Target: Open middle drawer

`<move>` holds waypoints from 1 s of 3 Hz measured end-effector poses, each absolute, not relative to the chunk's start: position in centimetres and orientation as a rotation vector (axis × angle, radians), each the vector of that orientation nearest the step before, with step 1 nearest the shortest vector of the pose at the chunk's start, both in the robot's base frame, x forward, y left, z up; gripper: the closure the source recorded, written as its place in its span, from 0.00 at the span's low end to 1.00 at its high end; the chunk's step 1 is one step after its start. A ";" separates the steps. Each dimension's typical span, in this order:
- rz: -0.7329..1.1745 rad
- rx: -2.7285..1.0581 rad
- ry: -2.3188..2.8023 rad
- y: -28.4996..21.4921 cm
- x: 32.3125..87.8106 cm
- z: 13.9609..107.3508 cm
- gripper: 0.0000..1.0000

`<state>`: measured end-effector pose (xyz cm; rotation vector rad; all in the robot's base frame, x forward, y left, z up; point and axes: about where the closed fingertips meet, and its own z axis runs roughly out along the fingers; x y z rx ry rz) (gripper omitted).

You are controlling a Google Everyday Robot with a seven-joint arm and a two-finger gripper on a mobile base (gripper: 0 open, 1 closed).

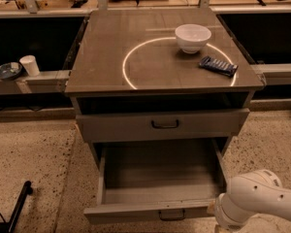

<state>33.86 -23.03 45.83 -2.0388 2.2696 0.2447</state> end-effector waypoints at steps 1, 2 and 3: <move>0.156 -1.998 2.261 -23.2 35.2 48.1 0.16; 0.077 -1.884 2.300 -24.2 37.6 51.1 0.00; 0.065 -1.867 2.305 -24.4 38.0 51.5 0.00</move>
Offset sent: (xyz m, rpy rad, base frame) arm 0.0701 -0.0254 0.0921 -0.0322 -0.2107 -0.2079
